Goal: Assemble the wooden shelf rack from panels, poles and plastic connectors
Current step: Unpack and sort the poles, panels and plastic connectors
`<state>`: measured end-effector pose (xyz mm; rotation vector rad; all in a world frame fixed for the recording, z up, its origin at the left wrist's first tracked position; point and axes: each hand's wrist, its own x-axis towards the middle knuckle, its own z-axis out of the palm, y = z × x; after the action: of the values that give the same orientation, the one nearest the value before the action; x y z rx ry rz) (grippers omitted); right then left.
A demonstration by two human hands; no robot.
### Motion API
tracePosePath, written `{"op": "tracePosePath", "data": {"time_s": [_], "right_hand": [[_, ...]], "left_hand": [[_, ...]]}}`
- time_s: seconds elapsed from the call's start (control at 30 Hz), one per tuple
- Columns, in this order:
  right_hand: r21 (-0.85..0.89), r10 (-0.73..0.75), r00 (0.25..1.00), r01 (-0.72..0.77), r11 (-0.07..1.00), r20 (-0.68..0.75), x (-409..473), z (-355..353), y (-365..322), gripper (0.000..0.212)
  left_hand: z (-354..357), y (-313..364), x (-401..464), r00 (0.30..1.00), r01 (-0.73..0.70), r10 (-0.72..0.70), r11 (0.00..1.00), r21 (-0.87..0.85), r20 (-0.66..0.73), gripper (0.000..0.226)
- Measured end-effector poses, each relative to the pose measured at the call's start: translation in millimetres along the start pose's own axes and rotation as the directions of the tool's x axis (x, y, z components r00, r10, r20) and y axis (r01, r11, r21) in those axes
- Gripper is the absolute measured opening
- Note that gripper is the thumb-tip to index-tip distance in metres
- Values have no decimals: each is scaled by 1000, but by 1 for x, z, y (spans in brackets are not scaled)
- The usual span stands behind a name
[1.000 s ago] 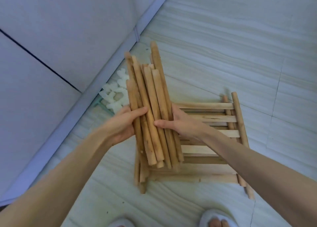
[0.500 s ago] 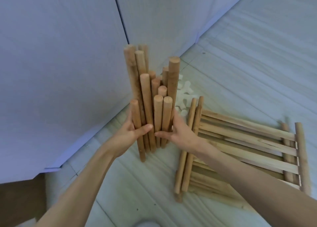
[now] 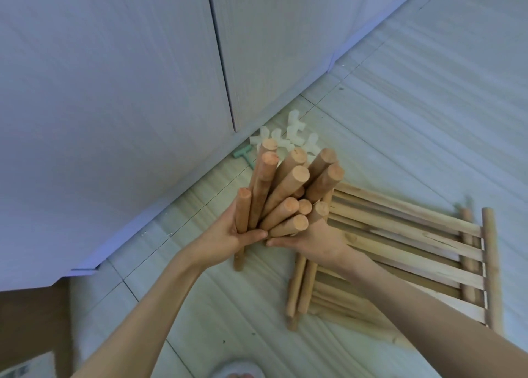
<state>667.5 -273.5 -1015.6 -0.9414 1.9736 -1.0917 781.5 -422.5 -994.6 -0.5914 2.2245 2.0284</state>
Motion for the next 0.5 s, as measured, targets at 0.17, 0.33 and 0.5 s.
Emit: {"op": "tracePosePath", "data": {"time_s": [0.17,0.33,0.5], "right_hand": [[-20,12,998,-10,1000,57,8,0,-2,45],[-25,3,1000,-3,1000,4,14,6,-6,50],[-20,-48,997,47,999,-55,19,14,-7,65]], "left_hand": [[-3,-1,2,999,-48,47,997,54,15,65],[-4,0,3,998,-69,70,994,80,-2,63],[-16,1,4,993,-111,114,988,111,-27,60]]}}
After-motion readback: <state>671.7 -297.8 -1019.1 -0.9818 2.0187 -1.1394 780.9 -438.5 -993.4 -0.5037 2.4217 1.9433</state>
